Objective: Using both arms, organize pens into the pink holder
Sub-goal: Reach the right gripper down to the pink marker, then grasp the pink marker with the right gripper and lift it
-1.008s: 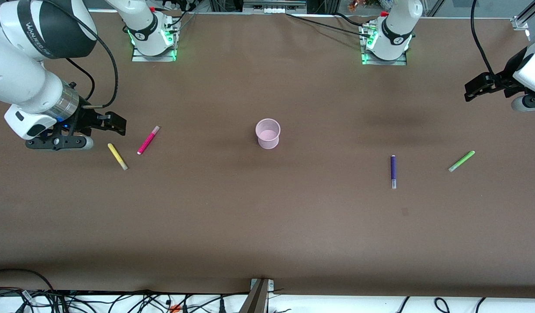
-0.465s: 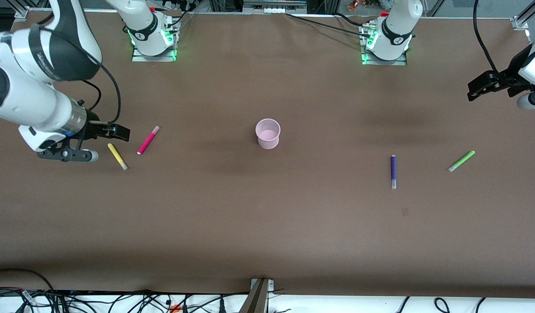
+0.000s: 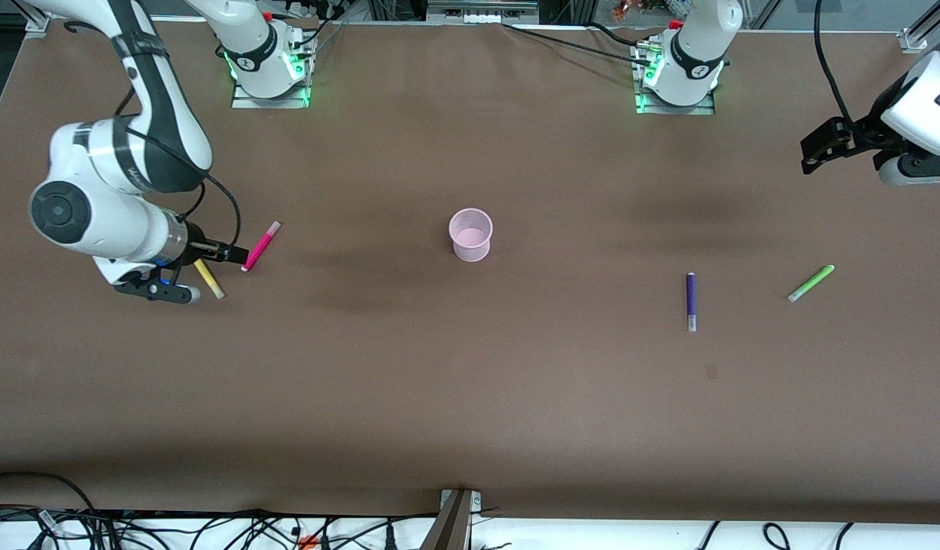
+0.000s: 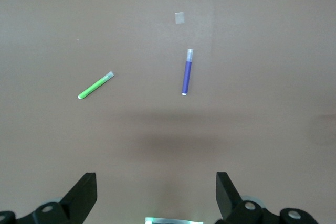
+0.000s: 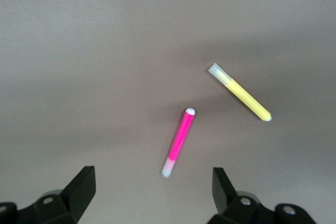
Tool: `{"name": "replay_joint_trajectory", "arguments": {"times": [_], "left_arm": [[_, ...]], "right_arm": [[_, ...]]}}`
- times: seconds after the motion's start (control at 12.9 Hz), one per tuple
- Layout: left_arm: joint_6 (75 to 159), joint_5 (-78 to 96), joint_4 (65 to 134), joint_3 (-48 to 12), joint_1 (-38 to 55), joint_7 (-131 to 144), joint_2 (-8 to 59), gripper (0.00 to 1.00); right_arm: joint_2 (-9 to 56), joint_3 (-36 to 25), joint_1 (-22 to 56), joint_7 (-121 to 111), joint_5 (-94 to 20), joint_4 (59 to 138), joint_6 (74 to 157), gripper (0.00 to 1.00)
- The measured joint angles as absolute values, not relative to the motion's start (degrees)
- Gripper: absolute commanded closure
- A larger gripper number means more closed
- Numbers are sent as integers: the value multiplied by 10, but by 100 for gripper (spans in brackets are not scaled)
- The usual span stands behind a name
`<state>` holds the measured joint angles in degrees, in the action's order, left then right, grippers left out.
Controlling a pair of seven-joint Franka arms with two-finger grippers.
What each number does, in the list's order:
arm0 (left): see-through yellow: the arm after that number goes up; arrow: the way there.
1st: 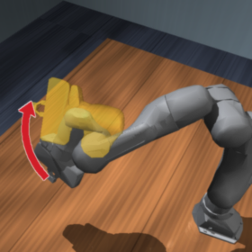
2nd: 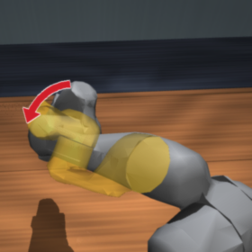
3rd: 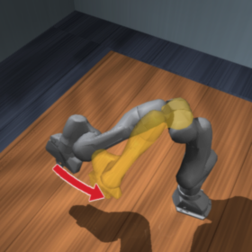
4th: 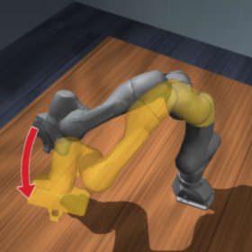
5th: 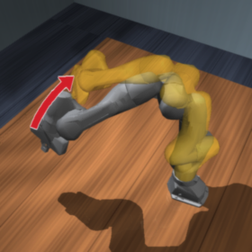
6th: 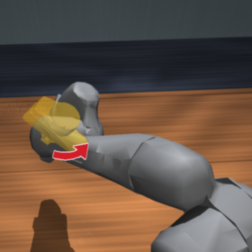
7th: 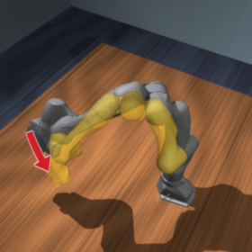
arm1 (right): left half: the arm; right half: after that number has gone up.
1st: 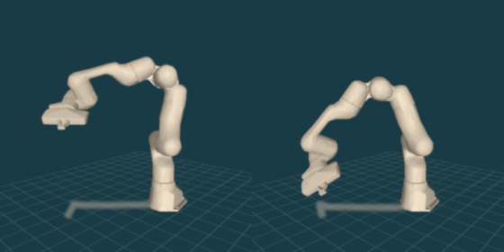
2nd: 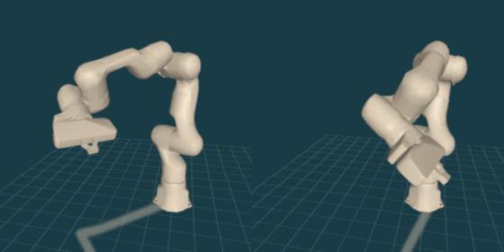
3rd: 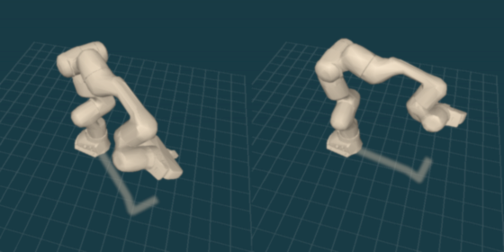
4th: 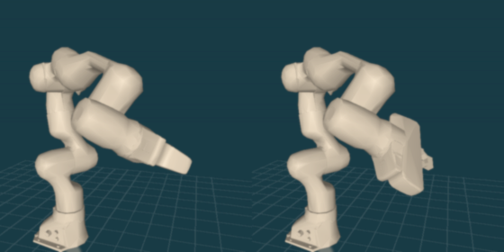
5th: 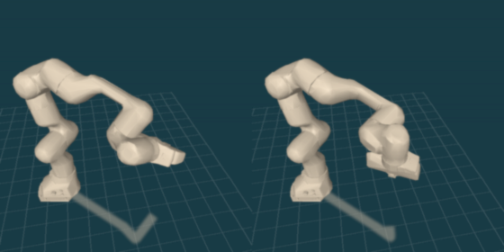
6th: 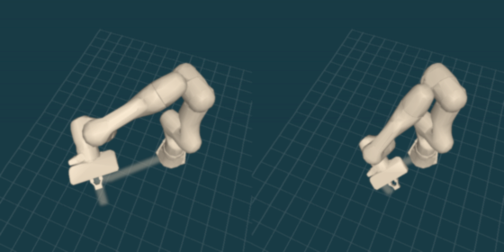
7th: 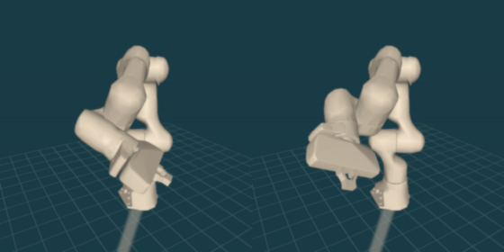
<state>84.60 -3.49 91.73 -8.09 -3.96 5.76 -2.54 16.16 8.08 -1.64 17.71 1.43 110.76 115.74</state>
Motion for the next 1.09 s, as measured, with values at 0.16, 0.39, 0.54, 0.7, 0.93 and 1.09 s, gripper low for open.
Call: {"name": "replay_joint_trajectory", "arguments": {"times": [0.16, 0.39, 0.54, 0.7, 0.93, 1.09], "left_arm": [[846, -35, 915, -82, -40, 58, -26, 0], [846, -35, 915, -82, -43, 58, -25, 0], [845, -33, 915, -82, -43, 58, -25, 0], [847, -9, 915, -79, -44, 63, -25, 0], [854, 14, 915, -75, -62, 66, -25, 0], [854, 14, 915, -77, -63, 66, -25, 0]], "right_arm": [[165, 73, -17, 178, 14, 1167, 1239, 2], [194, 61, -17, 178, 14, 1207, 1317, 9], [218, 55, -17, 177, 14, 1208, 1329, 14], [234, 53, -17, 177, 14, 1208, 1333, 20], [250, 52, -17, 177, 14, 1208, 1345, 38], [261, 52, -17, 178, 14, 1208, 1347, 39]]}}
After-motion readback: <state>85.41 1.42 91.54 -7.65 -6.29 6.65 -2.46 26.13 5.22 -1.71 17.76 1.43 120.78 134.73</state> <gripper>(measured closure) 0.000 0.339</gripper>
